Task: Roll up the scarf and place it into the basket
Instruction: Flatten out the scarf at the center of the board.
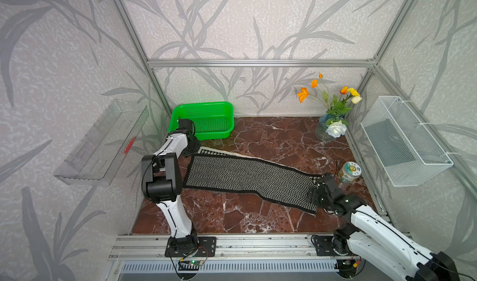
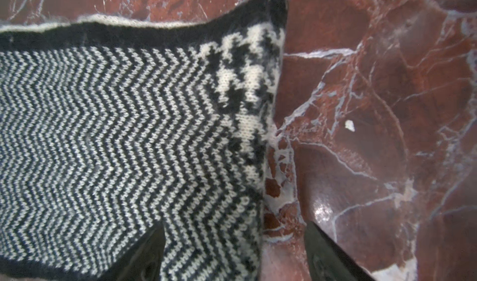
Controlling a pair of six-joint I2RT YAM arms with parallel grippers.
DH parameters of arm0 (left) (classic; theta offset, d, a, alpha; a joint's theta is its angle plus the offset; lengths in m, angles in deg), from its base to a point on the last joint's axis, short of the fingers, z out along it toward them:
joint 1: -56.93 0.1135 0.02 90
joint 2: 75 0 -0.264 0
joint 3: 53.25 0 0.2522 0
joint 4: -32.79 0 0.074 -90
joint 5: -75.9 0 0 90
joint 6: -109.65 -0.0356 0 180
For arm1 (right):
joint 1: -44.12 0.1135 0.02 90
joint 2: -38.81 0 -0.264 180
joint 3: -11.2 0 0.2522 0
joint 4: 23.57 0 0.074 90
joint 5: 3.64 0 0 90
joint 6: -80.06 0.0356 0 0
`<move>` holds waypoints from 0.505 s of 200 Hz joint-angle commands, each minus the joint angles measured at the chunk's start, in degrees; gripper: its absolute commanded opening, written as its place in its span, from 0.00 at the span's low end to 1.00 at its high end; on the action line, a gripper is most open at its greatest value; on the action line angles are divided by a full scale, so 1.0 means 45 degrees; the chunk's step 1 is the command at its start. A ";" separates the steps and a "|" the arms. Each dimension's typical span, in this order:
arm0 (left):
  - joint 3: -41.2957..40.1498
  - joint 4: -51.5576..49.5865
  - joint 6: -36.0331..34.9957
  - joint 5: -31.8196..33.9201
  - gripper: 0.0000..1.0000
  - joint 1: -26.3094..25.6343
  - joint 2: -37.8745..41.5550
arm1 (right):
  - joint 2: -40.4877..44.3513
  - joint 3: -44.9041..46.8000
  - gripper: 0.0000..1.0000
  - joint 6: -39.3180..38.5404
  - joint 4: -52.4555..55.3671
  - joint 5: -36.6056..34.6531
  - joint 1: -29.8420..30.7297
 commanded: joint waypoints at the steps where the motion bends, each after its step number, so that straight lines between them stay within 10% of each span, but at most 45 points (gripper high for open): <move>1: 0.0149 -0.0324 0.0033 0.0238 0.24 0.0051 -0.0050 | 0.0290 -0.0124 0.82 0.0040 0.0779 -0.0420 -0.0050; 24: 0.0543 -0.0978 0.0114 0.0305 0.39 0.0031 -0.0601 | -0.0046 -0.0174 0.82 0.0003 0.0608 -0.0304 -0.0048; 101: 0.0858 -0.1170 -0.0370 0.0668 0.35 0.0051 -0.1406 | -0.1602 -0.0042 0.56 0.0391 -0.0854 0.0431 -0.0051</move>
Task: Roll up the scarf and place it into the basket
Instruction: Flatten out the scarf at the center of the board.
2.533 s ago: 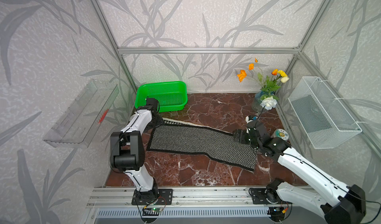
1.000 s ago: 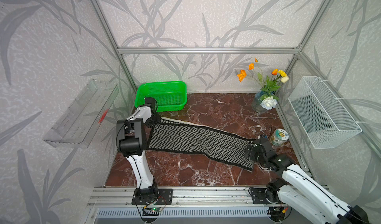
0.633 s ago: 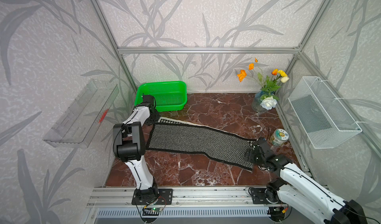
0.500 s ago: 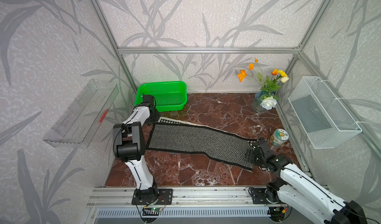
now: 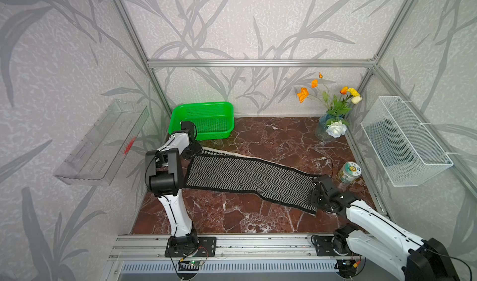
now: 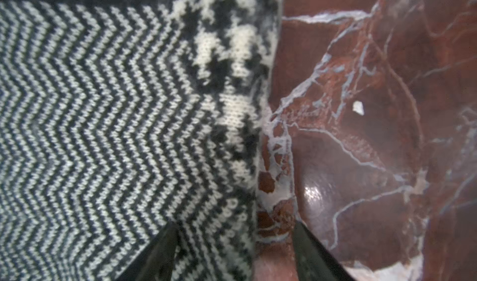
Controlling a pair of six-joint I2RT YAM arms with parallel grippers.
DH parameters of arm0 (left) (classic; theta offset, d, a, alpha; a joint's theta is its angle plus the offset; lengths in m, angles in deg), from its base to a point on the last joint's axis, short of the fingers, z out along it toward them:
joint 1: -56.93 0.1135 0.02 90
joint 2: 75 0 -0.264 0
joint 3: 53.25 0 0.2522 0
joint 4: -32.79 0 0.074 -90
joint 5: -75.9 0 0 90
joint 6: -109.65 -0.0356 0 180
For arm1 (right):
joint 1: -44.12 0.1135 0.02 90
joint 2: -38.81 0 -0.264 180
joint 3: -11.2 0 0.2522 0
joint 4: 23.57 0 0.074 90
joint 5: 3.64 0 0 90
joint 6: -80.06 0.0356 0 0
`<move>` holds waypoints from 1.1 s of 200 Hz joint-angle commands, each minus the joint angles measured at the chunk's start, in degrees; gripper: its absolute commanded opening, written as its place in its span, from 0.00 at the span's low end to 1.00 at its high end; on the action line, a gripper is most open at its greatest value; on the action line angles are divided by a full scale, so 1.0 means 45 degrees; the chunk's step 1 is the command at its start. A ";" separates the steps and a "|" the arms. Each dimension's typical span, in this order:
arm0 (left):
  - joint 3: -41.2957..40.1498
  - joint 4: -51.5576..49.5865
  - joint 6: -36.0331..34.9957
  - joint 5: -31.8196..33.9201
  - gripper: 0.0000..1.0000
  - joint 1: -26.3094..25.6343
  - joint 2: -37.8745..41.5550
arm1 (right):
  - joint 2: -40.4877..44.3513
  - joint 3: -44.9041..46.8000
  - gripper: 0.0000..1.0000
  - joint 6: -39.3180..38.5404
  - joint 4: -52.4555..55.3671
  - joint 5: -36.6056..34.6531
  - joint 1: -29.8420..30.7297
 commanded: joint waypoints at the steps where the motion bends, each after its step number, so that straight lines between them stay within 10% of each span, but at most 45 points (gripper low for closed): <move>1: 0.0377 -0.0301 -0.0305 0.0352 0.35 0.0051 -0.0222 | 0.0085 -0.0011 0.55 0.0290 -0.0477 0.0169 -0.0039; 154: 0.0410 -0.0081 -0.0459 0.0260 0.09 0.0048 -0.1048 | 0.1657 0.0867 0.49 0.0804 0.0894 0.0880 -0.0017; 220: 0.0612 -0.0010 -0.0528 -0.0070 0.00 0.0035 -0.1310 | 0.1357 0.1112 0.25 0.0907 0.0260 0.1132 0.0002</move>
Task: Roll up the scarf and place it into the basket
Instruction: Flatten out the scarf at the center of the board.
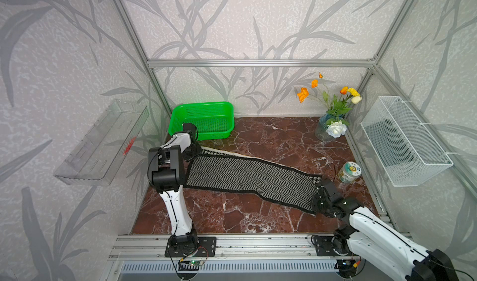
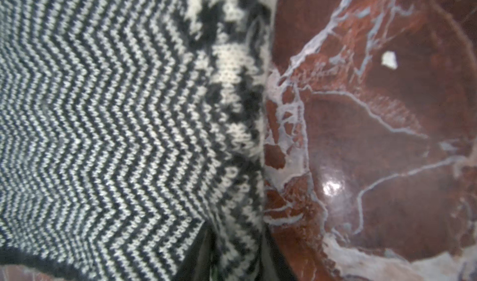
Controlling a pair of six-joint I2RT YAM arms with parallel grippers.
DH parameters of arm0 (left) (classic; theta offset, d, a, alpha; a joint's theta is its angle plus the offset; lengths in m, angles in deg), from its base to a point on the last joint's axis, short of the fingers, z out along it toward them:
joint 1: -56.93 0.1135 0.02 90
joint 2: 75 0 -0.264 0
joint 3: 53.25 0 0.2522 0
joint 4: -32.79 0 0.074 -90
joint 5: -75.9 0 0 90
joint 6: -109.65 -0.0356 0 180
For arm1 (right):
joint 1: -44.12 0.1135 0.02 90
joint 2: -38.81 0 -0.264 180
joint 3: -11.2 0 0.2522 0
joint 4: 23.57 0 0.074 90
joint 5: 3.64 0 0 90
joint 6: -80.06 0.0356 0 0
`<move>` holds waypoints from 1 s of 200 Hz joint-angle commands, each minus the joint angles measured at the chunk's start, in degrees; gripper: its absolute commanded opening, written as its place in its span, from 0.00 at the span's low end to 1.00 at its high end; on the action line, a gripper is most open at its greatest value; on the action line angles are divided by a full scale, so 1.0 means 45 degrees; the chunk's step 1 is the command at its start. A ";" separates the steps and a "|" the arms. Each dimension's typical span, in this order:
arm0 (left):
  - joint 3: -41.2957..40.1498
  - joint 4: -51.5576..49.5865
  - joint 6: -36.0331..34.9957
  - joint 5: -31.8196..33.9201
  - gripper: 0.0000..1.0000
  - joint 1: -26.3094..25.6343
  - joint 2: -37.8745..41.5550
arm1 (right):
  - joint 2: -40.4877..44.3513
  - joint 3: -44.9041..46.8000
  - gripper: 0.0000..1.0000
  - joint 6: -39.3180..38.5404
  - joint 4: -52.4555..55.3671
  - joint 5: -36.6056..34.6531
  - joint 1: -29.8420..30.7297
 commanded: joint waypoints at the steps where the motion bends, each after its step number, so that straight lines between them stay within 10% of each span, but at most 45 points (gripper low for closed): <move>1: 0.0301 -0.0036 -0.0115 -0.0268 0.00 0.0033 -0.0362 | 0.0042 0.0195 0.25 0.0120 0.0299 0.0114 0.0002; 96: -0.0203 0.0527 0.0064 -0.0867 0.00 0.0011 0.0299 | 0.0887 -0.0428 0.04 -0.0371 0.1698 -0.0737 0.0001; 200: -0.0832 0.0936 0.0610 -0.0892 0.00 -0.0034 0.1744 | 0.1103 -0.1553 0.04 -0.0904 0.2723 -0.1281 -0.0022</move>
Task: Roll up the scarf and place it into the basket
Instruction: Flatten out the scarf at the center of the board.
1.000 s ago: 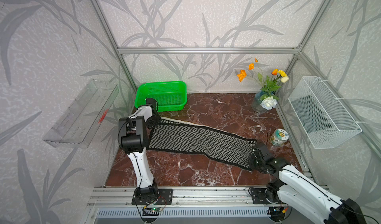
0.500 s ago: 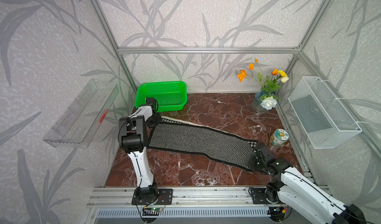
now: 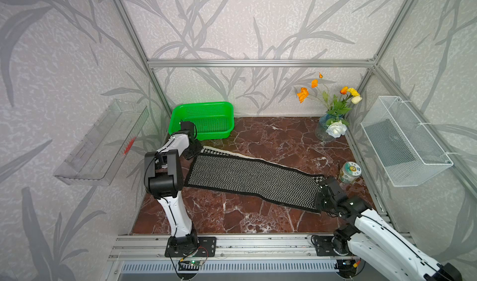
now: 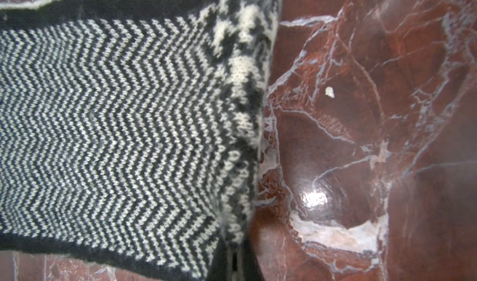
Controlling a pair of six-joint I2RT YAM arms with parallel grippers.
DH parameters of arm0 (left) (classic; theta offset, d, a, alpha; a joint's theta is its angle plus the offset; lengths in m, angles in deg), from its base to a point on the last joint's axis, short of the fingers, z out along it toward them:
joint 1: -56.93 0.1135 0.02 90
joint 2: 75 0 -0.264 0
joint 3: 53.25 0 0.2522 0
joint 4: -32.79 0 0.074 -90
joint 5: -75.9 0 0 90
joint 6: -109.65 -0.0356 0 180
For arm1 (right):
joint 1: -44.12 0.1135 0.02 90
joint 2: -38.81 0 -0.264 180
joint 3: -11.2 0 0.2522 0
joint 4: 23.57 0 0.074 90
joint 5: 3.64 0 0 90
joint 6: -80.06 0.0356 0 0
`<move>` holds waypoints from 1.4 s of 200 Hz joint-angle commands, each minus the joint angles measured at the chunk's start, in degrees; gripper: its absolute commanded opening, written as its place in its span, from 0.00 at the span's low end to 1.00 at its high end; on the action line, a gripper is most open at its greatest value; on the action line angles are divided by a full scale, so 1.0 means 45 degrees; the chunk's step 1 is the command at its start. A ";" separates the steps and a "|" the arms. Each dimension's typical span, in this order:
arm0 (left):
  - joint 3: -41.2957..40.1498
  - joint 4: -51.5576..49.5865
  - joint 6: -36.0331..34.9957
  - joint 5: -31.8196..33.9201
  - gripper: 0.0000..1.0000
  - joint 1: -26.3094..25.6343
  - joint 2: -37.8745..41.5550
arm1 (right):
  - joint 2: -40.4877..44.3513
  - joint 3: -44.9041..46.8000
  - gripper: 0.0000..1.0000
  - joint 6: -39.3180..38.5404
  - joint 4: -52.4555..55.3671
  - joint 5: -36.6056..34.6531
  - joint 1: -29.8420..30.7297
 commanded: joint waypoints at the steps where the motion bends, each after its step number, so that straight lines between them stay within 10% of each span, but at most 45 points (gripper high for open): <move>1: -0.0055 -0.0022 0.0179 0.0174 0.00 -0.0016 0.0304 | -0.0077 -0.0358 0.04 -0.0181 0.0477 -0.0322 -0.0029; 12: 0.0007 -0.0187 0.0151 0.0474 0.02 -0.0013 0.0176 | -0.0059 -0.0413 0.06 -0.0216 0.0447 -0.0356 -0.0027; 42: 0.0430 -0.0315 -0.0011 0.0272 0.46 -0.0006 -0.0404 | -0.0021 -0.0550 0.13 -0.0246 0.0476 -0.0378 -0.0029; 86: 0.0714 -0.0375 -0.0228 0.0579 0.51 0.0006 -0.1129 | 0.0018 -0.0612 0.13 -0.0197 0.0476 -0.0202 -0.0019; 132: 0.0751 -0.0095 -0.0003 0.0510 0.44 0.0026 -0.1799 | 0.0302 -0.0784 0.13 -0.0138 0.0718 -0.0143 -0.0020; 198: 0.0833 -0.0243 0.0100 0.0220 0.01 0.0026 -0.1863 | 0.0534 -0.0768 0.13 -0.0138 0.0862 -0.0182 -0.0022; 280: -0.0150 0.0318 0.0517 -0.0389 0.00 -0.0013 -0.0821 | 0.0533 -0.0826 0.13 -0.0239 0.0975 -0.0328 -0.0023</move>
